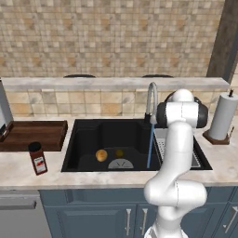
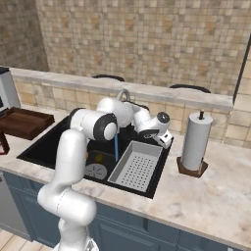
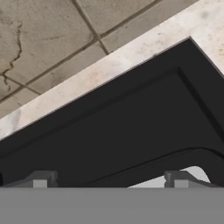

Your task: Pick up all produce items and place them in the sink. Turn on the sink faucet to wash them. Then turn the sink off and put them in the tray.

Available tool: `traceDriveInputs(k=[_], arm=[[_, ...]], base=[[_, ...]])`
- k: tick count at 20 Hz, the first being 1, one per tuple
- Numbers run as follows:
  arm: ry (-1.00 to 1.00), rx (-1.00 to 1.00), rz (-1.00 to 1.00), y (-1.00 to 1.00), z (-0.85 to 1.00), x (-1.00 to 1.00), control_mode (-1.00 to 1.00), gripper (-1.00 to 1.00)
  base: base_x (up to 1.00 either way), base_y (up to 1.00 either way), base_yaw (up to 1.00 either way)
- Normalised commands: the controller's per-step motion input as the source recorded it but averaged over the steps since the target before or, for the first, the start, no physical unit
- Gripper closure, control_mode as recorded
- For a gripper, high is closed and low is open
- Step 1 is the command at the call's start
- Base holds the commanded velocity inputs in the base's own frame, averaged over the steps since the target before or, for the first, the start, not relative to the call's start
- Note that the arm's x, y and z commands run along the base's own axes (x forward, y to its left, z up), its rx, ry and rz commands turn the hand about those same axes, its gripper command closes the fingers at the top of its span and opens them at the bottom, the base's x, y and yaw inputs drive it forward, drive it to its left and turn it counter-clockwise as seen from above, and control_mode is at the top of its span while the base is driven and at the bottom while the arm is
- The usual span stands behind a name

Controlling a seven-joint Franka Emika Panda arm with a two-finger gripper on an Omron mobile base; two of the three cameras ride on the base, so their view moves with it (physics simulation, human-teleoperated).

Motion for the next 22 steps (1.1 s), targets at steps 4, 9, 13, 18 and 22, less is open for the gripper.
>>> traceDriveInputs(k=[4, 9, 13, 18, 22], arm=[[0.0, 0.0, 0.0, 0.0, 0.0, 0.02, -1.0, -1.0], [0.0, 0.0, 0.0, 0.0, 0.04, 0.03, -1.0, -1.0], [0.0, 0.0, 0.0, 0.08, 0.18, 0.0, -1.0, -1.0], [0.0, 0.0, 0.0, 0.12, 0.31, 0.0, -1.0, -1.0], [0.0, 0.0, 0.0, 0.01, 0.11, 0.03, -1.0, -1.0]], base=[[0.0, 0.0, 0.0], [0.0, 0.0, 0.0], [0.0, 0.0, 0.0], [0.0, 0.0, 0.0], [0.0, 0.0, 0.0]])
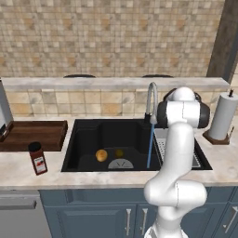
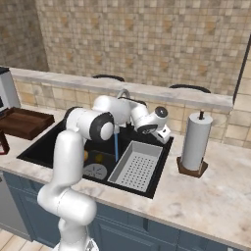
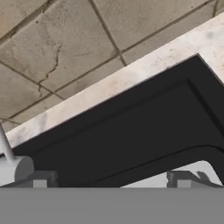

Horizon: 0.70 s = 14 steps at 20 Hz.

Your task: Pick up all produce items and place them in the sink. Turn on the sink faucet to wash them. Then turn the sink off and put them in the tray.

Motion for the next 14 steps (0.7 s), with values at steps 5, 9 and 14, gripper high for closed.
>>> traceDriveInputs(k=[5, 9, 14], arm=[[0.0, 0.0, 0.0, 0.0, 0.0, 0.27, -1.0, -1.0], [0.0, 0.0, 0.0, 0.0, -0.02, 0.39, -1.0, -1.0], [0.0, 0.0, 0.0, 0.0, -0.09, 0.37, -1.0, -1.0]], base=[[0.0, 0.0, 0.0], [0.0, 0.0, 0.0], [0.0, 0.0, 0.0]])
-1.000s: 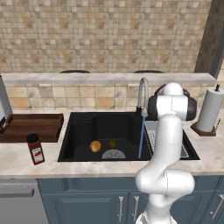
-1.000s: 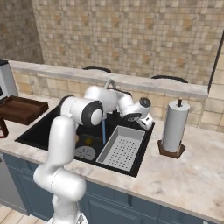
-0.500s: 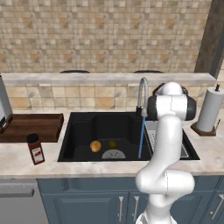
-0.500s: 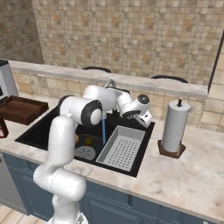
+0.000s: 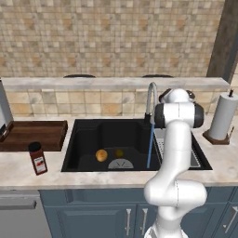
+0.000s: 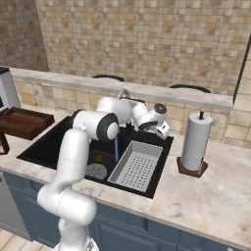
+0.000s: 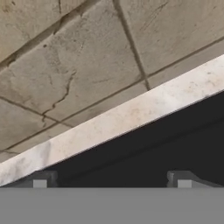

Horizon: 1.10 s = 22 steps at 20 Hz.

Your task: Pick up all produce items and place them in the sink. Turn on the sink faucet to wash them. Then turn the sink off and put them in the tray.

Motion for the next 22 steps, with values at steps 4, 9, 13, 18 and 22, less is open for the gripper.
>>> traceDriveInputs(k=[4, 9, 13, 18, 22], arm=[[0.03, 0.0, 0.0, -0.09, -0.24, 0.18, -1.0, -1.0], [0.09, 0.0, 0.0, -0.21, -0.36, 0.07, -1.0, -1.0], [0.09, 0.0, 0.0, -0.09, -0.28, 0.11, -1.0, -1.0], [0.09, 0.0, 0.01, 0.0, -0.25, 0.08, -1.0, -1.0], [0.09, 0.0, 0.03, 0.03, -0.41, 0.0, -1.0, -1.0]], base=[[0.0, 0.0, 0.0], [0.0, 0.0, 0.0], [0.0, 0.0, 0.0], [0.0, 0.0, 0.0], [0.0, 0.0, 0.0]])
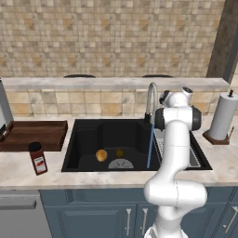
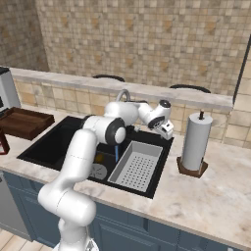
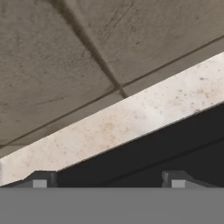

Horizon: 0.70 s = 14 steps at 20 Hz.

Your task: Pick up all produce items and place them in the sink. Turn on the sink faucet to wash them. Then turn the sink off and put them in the tray.

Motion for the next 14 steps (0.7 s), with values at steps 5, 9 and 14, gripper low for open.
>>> traceDriveInputs(k=[5, 9, 14], arm=[[0.07, 0.01, 0.06, 0.13, -0.42, -0.02, -1.0, -1.0], [0.06, 0.04, 0.08, 0.22, -0.35, -0.12, -1.0, -1.0], [0.03, 0.07, 0.09, 0.31, -0.28, -0.24, -1.0, -1.0]], base=[[0.0, 0.0, 0.0], [0.0, 0.0, 0.0], [0.0, 0.0, 0.0]])
